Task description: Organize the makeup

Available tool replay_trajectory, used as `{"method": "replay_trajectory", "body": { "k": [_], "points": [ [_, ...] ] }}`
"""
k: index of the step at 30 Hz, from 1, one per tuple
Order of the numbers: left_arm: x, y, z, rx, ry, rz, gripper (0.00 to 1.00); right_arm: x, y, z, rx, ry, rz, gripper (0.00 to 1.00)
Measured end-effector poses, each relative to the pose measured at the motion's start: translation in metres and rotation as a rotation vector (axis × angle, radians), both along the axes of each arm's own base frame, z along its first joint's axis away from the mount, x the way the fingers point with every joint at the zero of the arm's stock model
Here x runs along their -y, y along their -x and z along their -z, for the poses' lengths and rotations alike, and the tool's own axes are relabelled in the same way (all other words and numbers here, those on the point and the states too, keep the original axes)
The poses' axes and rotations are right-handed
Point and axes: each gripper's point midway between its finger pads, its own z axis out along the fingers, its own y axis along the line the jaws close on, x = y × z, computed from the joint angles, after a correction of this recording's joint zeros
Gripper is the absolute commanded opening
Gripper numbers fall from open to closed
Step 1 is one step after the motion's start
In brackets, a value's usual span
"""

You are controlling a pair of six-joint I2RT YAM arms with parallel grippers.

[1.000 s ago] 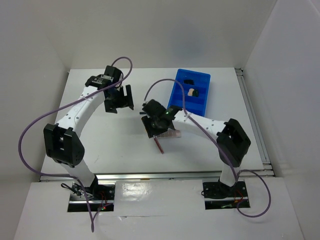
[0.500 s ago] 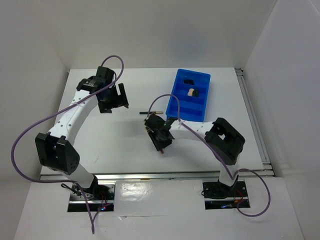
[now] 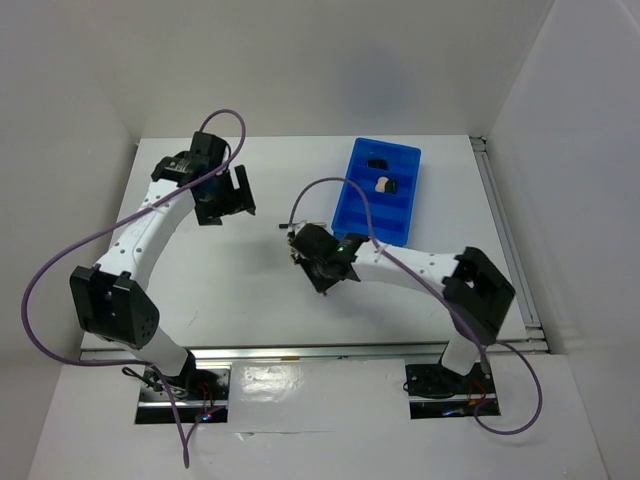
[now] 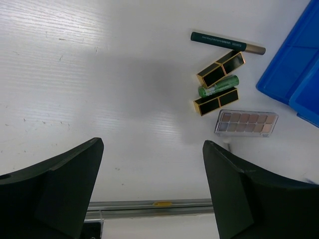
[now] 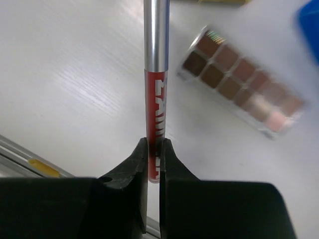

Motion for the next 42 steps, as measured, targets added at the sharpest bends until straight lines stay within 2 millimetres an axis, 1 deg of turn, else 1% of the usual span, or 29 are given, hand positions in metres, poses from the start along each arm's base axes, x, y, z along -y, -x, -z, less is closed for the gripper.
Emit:
{"method": "replay_trajectory", "body": {
  "k": [3, 6, 8, 9, 11, 15, 17, 19, 23, 26, 28, 31, 35, 36, 37, 38, 42],
  "points": [
    [0.000, -0.002, -0.004, 0.011, 0.003, -0.003, 0.95, 0.006, -0.016, -0.054, 0.148, -0.052, 0.018, 0.00],
    [-0.002, -0.004, -0.005, 0.016, 0.004, -0.008, 0.95, 0.018, -0.042, -0.103, 0.304, -0.076, 0.078, 0.00],
    [-0.003, -0.004, -0.005, 0.016, 0.004, -0.009, 0.95, 0.033, -0.063, -0.120, 0.374, -0.056, 0.131, 0.00],
    [-0.003, -0.004, -0.005, 0.017, 0.004, -0.010, 0.95, 0.044, -0.074, -0.122, 0.398, -0.034, 0.162, 0.00],
    [-0.003, -0.004, -0.005, 0.017, 0.004, -0.011, 0.95, 0.070, -0.096, -0.118, 0.422, 0.031, 0.224, 0.00],
    [-0.003, -0.004, -0.005, 0.018, 0.004, -0.011, 0.95, 0.117, -0.138, -0.099, 0.448, 0.134, 0.321, 0.00],
    [-0.003, -0.005, -0.005, 0.018, 0.003, -0.011, 0.95, 0.132, -0.148, -0.091, 0.458, 0.165, 0.336, 0.00],
    [-0.004, -0.005, -0.006, 0.019, 0.002, -0.012, 0.95, 0.142, -0.158, -0.087, 0.470, 0.183, 0.339, 0.00],
    [-0.005, -0.004, -0.008, 0.025, 0.000, -0.016, 0.95, 0.153, -0.179, -0.088, 0.504, 0.173, 0.334, 0.00],
    [-0.007, -0.004, -0.010, 0.033, 0.001, -0.020, 0.95, 0.156, -0.188, -0.085, 0.518, 0.159, 0.325, 0.00],
    [-0.008, -0.004, -0.012, 0.037, 0.002, -0.023, 0.95, 0.159, -0.188, -0.075, 0.506, 0.163, 0.308, 0.00],
    [-0.009, -0.004, -0.014, 0.043, 0.003, -0.025, 0.95, 0.163, -0.182, -0.057, 0.470, 0.175, 0.280, 0.00],
    [-0.009, -0.003, -0.014, 0.043, 0.003, -0.025, 0.95, 0.158, -0.179, -0.041, 0.430, 0.173, 0.239, 0.00],
    [-0.009, -0.003, -0.014, 0.043, 0.003, -0.025, 0.95, 0.157, -0.179, -0.038, 0.424, 0.172, 0.234, 0.04],
    [-0.009, -0.003, -0.014, 0.044, 0.003, -0.025, 0.95, 0.156, -0.178, -0.035, 0.418, 0.172, 0.228, 0.10],
    [-0.009, -0.004, -0.014, 0.044, 0.003, -0.025, 0.95, 0.155, -0.178, -0.034, 0.414, 0.170, 0.224, 0.23],
    [-0.009, -0.003, -0.014, 0.043, 0.003, -0.025, 0.95, 0.154, -0.177, -0.031, 0.406, 0.166, 0.216, 0.40]
  ]
}}
